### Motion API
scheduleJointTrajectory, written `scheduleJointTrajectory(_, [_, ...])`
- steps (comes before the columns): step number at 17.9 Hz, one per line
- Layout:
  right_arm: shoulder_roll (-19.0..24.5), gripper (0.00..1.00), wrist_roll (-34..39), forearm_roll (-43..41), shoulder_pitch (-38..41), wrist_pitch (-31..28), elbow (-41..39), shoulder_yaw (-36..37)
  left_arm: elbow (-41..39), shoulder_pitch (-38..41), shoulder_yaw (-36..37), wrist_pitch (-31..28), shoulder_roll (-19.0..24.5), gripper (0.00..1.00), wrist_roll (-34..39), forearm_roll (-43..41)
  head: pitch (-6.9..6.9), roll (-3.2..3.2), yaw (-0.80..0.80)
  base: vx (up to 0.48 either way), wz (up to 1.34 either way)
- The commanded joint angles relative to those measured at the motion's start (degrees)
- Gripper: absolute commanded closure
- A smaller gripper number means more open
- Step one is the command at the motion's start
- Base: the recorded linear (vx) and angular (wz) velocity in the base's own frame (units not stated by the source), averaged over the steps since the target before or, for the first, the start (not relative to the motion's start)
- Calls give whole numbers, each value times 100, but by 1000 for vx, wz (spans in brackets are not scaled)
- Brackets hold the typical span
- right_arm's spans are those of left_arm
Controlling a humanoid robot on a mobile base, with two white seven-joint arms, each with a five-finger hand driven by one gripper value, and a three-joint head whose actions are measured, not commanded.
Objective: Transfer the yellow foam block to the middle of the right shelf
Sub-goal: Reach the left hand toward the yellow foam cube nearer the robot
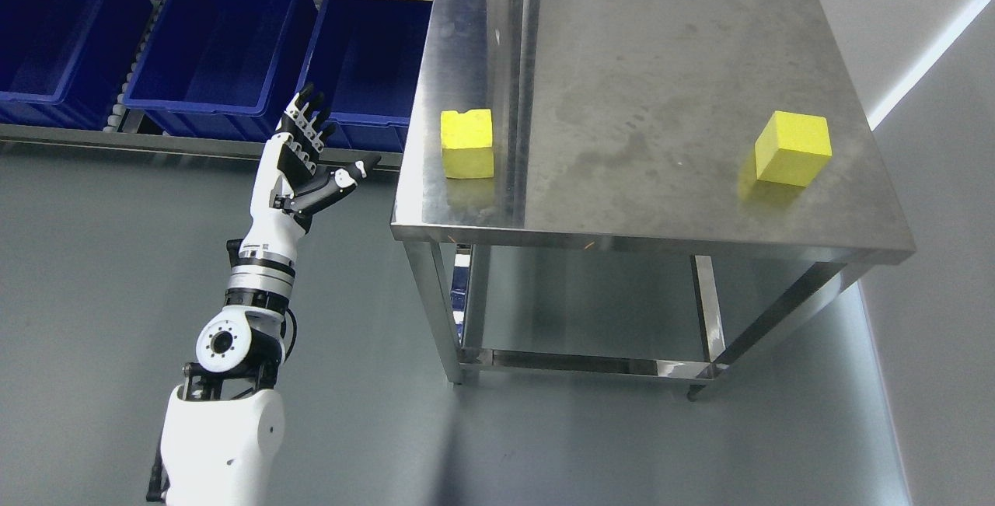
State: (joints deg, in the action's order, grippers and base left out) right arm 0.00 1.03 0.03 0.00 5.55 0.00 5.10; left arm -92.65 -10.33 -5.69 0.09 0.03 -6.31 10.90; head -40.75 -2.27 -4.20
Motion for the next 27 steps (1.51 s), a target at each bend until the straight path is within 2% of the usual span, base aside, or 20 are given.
scheduleJointTrajectory(1, [-100,0,2,-3,-9,-1,-100,0,10,23,-46,-1,97,0,-1,0,0,0,0,0,0])
scheduleJointTrajectory(3, [-100,0,2,-3,-9,-1,-100,0,-16,-12,-64,156,111,0,-1,0,0,0,0,0,0])
scheduleJointTrajectory(5, [-100,0,2,-3,-9,-1,-100,0,-16,-56,-12,700,259,0,-150,9,0,0,0,0,0])
scheduleJointTrajectory(7, [-100,0,2,-3,-18,-1,-100,0,2,-74,41,1097,549,0,-833,0,0,0,0,0,0])
scheduleJointTrajectory(10, [-100,0,2,-3,-9,-1,-100,0,220,-126,234,1160,883,0,-1582,-9,0,0,0,0,0])
scheduleJointTrajectory(13, [-100,0,2,-3,-9,-1,-100,0,755,-451,454,1160,1094,0,-1610,-350,0,0,0,0,0])
scheduleJointTrajectory(16, [-100,0,2,-3,-9,-1,-100,0,1082,-750,568,1177,1069,0,-1653,-677,0,0,0,0,0])
scheduleJointTrajectory(21, [-100,0,2,-3,-9,-1,-100,0,1934,-1435,1165,1151,1025,0,-1689,-923,0,0,0,0,0])
scheduleJointTrajectory(27, [-100,0,2,-3,-9,-1,-100,0,2796,-1718,1535,1133,717,0,-2269,-1054,0,0,0,0,0])
